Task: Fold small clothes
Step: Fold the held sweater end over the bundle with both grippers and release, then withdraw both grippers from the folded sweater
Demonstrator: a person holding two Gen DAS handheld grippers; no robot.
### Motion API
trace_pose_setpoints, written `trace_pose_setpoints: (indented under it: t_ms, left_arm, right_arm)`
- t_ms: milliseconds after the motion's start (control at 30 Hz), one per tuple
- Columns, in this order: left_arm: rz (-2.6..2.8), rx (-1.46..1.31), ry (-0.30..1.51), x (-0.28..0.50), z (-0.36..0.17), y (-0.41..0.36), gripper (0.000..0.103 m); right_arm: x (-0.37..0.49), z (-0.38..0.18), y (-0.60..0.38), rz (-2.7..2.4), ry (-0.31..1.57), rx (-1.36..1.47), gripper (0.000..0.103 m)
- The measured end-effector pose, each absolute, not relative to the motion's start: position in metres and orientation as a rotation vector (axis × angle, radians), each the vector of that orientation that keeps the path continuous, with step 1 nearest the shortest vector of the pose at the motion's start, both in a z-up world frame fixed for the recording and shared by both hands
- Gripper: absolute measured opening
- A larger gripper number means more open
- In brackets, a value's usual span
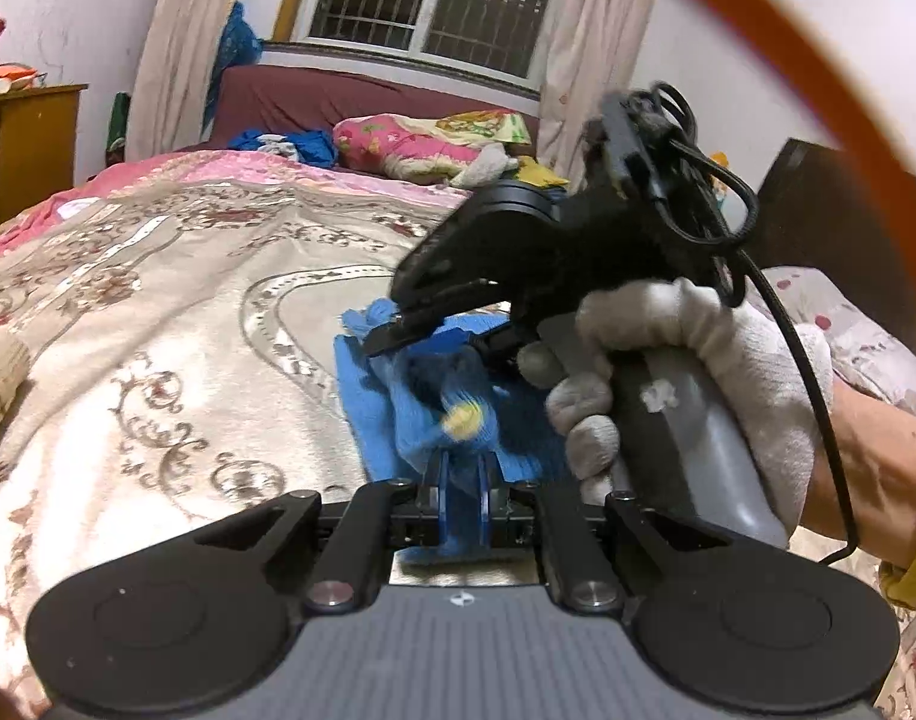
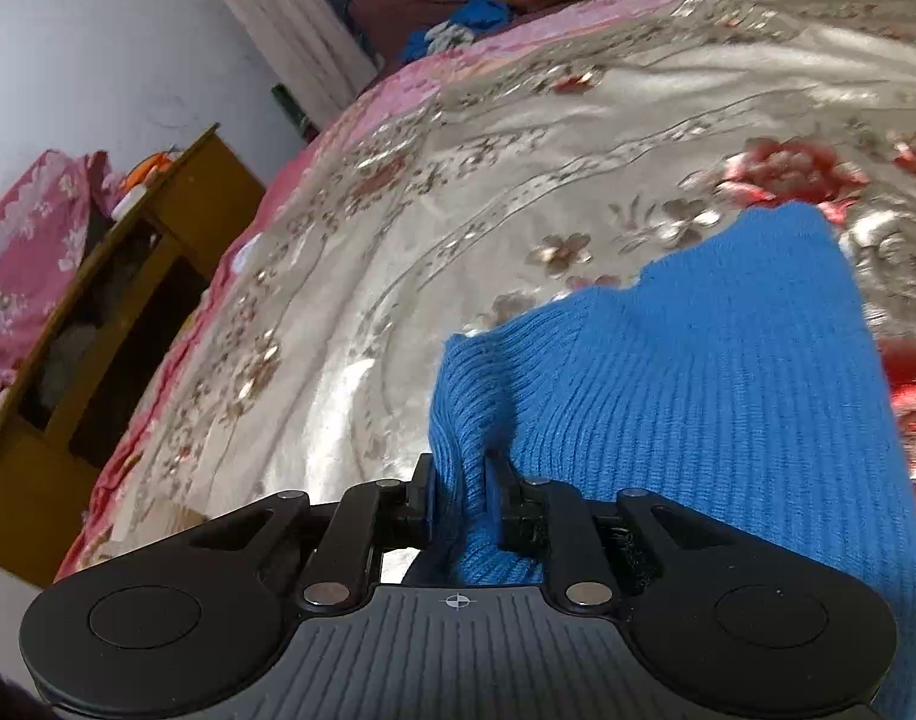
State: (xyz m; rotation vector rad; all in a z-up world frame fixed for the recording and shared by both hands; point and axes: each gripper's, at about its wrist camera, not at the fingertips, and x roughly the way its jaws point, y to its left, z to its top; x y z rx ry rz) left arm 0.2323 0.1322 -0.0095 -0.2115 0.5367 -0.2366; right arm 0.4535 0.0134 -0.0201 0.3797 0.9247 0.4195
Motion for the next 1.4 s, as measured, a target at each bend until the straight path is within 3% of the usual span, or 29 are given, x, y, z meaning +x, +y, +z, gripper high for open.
trace_pose_setpoints:
  t_ms: [300, 600, 733, 900, 1033, 1100, 1200, 1400]
  left_arm:
    - [-0.215, -0.226, 0.497, 0.238, -0.004, 0.138, 0.017]
    - [-0.198, -0.209, 0.583, 0.272, -0.028, 0.127, 0.017]
    - [-0.165, -0.235, 0.619, 0.274, -0.037, 0.141, 0.027]
    - [-0.152, -0.246, 0.626, 0.271, -0.034, 0.143, 0.031]
    - [-0.142, -0.199, 0.569, 0.263, -0.018, 0.137, 0.030]
    - [-0.148, -0.185, 0.536, 0.263, -0.009, 0.134, 0.030]
    - [-0.158, -0.160, 0.510, 0.271, 0.001, 0.126, 0.030]
    - [-0.189, -0.114, 0.597, 0.311, -0.013, 0.113, 0.031]
  right_arm:
    - [0.457, -0.027, 0.013, 0.501, 0.965, 0.419, 0.019]
    - [0.462, -0.021, 0.016, 0.573, 1.023, 0.421, 0.019]
    - [0.456, 0.004, -0.008, 0.605, 0.972, 0.477, 0.020]
    - [0.428, 0.033, -0.053, 0.527, 0.874, 0.365, 0.025]
    - [0.410, 0.027, -0.089, 0.455, 0.884, 0.358, 0.027]
    - [0.406, 0.021, -0.100, 0.436, 0.891, 0.355, 0.036]
    - [0.399, 0.011, -0.109, 0.424, 0.901, 0.357, 0.037]
    - [0.391, 0.005, -0.113, 0.429, 0.872, 0.388, 0.047]
